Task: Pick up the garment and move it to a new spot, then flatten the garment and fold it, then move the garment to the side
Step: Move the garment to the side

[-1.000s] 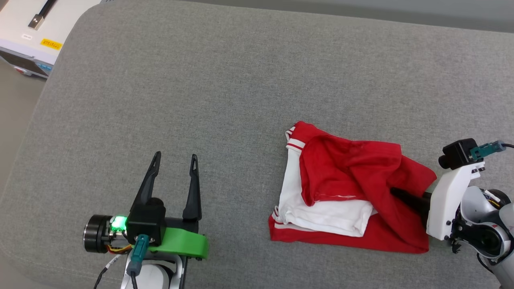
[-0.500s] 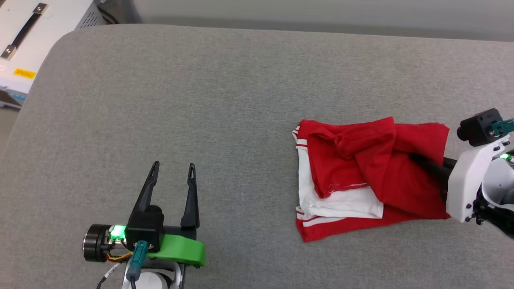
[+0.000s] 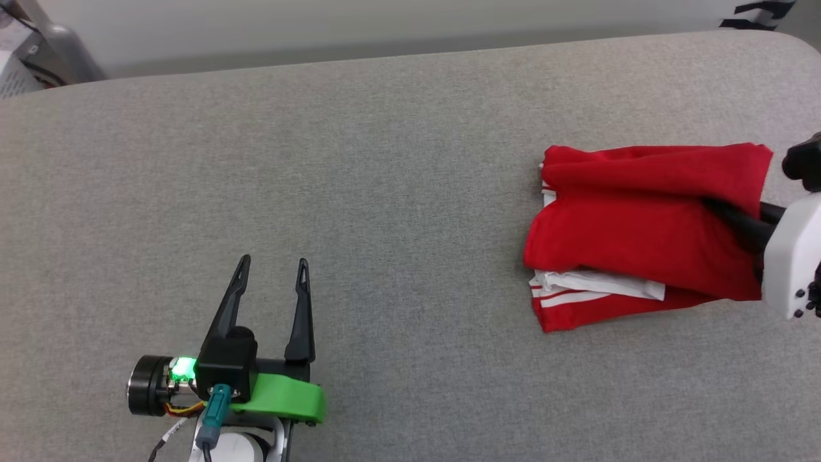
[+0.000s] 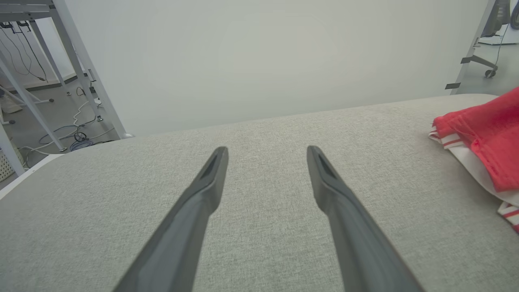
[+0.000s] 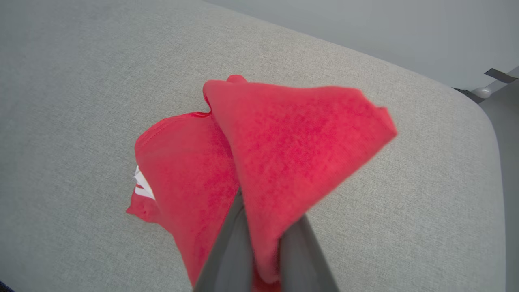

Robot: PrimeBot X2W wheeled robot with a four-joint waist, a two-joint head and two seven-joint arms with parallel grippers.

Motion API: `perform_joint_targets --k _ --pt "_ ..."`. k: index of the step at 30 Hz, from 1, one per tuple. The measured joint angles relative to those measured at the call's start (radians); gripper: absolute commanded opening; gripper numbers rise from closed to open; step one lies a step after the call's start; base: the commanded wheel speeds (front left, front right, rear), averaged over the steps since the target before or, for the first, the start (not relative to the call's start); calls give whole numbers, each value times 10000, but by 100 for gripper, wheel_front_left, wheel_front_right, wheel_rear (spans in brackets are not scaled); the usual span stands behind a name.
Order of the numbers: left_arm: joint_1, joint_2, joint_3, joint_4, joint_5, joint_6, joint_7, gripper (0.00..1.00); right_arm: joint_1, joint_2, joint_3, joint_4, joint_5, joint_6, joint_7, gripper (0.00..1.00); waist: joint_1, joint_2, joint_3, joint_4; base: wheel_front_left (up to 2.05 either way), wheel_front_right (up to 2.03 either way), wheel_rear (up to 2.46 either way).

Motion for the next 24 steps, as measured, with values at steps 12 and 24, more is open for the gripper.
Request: perform_joint_targets --k 12,24 --pt "-1016 353 167 -556 153 -77 0 100 -890 -1221 -853 2303 -648 2 -48 0 0 0 1401 -409 0 0 0" --pt "-1830 401 31 -869 157 -75 0 100 -2485 -1664 -1733 4976 -1950 2 -571 0 1 0 3012 -46 0 0 0"
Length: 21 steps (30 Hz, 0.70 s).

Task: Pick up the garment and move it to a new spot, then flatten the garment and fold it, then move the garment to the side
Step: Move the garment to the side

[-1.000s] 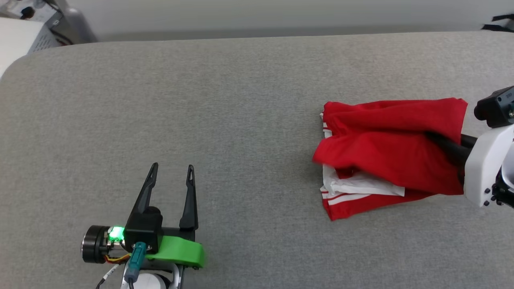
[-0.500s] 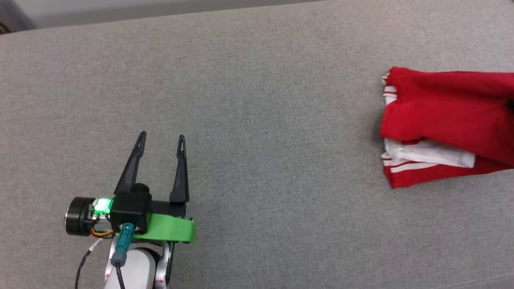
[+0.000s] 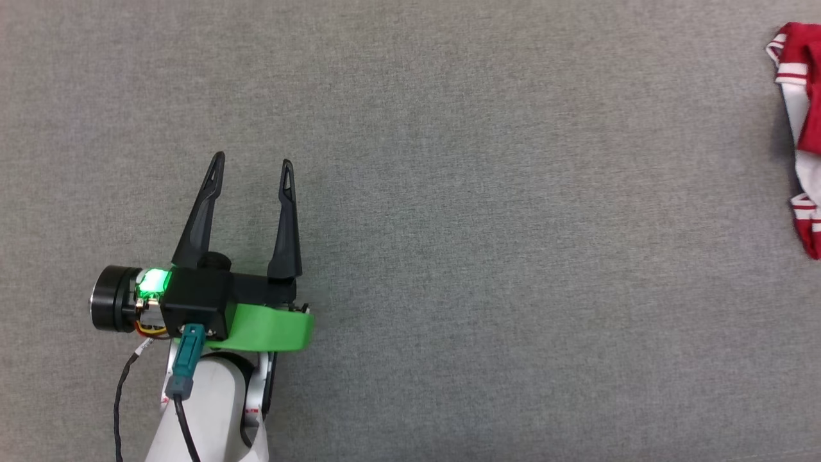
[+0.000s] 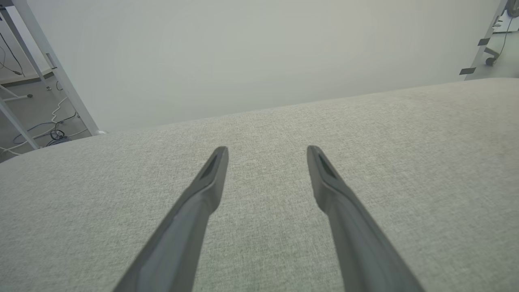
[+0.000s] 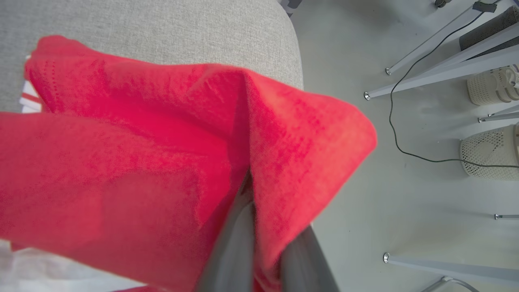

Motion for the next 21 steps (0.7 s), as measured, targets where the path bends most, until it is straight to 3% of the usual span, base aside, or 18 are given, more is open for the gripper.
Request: perform_joint_targets --k 8,10,11,21 --pt "-180 59 -33 -150 0 44 0 100 -805 84 -495 1559 -541 0 -276 0 1 0 659 376 0 0 0" --pt "-180 75 -27 -148 -2 59 0 100 -833 219 -529 1833 -543 0 -265 72 1 0 710 446 0 0 0" --pt "-179 79 -31 -142 0 84 0 100 -837 288 -535 1944 -571 0 -284 100 1 0 708 466 0 0 0" --pt "-24 75 -50 82 -8 186 0 100 -875 625 -1032 2564 -1103 0 -2431 100 0 0 -143 472 0 0 0"
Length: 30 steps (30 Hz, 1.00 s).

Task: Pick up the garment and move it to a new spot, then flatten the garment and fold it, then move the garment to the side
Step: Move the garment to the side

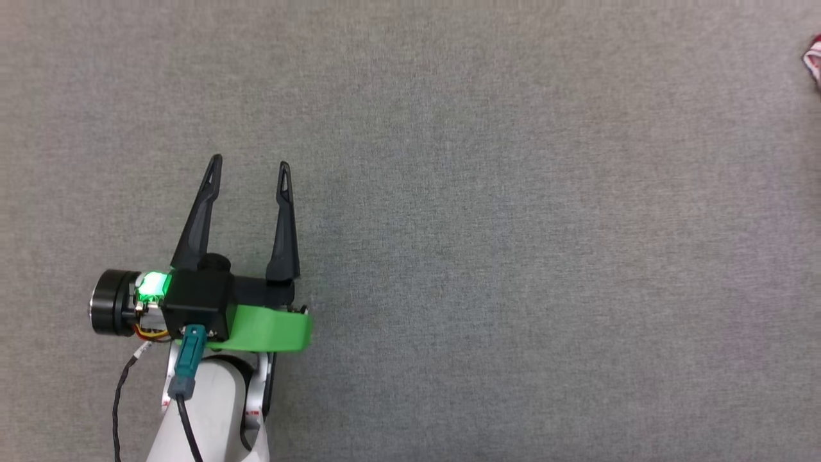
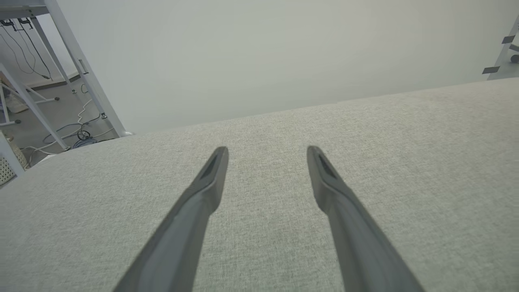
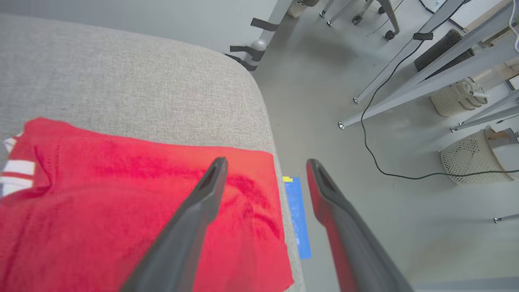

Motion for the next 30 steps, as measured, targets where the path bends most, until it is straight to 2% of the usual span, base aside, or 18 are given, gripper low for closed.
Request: perform_joint_targets --k 6,11,16,21,26,30 --pt "559 -25 77 48 -98 117 0 100 401 303 -378 -163 -299 0 -1709 100 -1 0 -788 -45 0 0 0" --pt "1063 -56 270 35 -174 228 0 100 597 934 -976 -631 -922 0 -3206 100 -2 0 -1446 -67 0 0 0" --pt "1332 -123 420 52 -263 265 0 100 1075 2282 -2056 -1848 -1939 -2 -3720 100 -2 0 -2051 15 0 0 0" --pt "1529 -196 520 125 -322 255 0 100 2147 3820 -3076 -4061 -2742 -2 -3774 100 -2 0 -2523 264 0 0 0" --pt "1721 -247 637 222 -336 251 0 100 3351 5196 -3156 -5873 -3356 -2 -3789 100 -2 0 -2906 551 0 0 0" --pt "1832 -313 711 353 -347 236 0 100 4197 5946 -2857 -6533 -3578 -2 -3789 100 -2 0 -3218 750 0 0 0"
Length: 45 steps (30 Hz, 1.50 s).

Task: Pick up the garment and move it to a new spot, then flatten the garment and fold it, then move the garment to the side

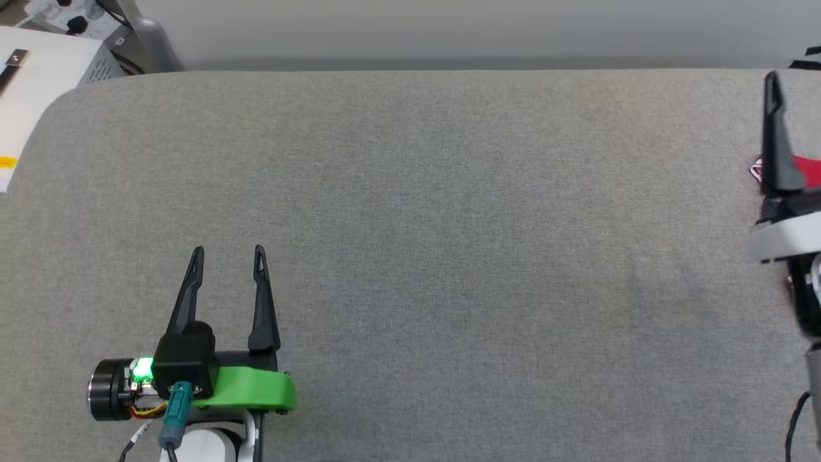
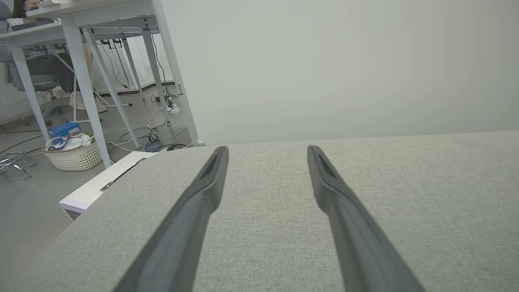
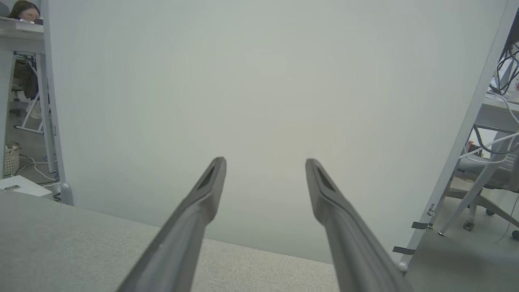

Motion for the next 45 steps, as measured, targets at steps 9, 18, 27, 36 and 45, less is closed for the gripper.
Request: perform_joint_targets --k 9,18,27,36,45 --pt "306 -115 48 339 0 -163 0 100 2009 1147 290 -127 -307 0 0 100 0 0 -672 238 0 0 0" --pt "720 -165 17 481 0 -403 0 100 3712 1762 190 -134 -102 0 0 100 0 0 -1196 177 0 0 0" --pt "1088 -215 -8 412 0 -587 0 100 4841 2098 71 -826 174 0 0 100 0 0 -1546 97 0 0 0" --pt "1243 -249 23 332 0 -702 0 100 5401 2291 -15 -1325 194 0 15 100 0 0 -1644 59 0 0 0" --pt "1394 -322 59 332 -4 -790 0 100 5547 2299 -52 -1373 242 0 65 100 0 0 -1686 3 0 0 0"
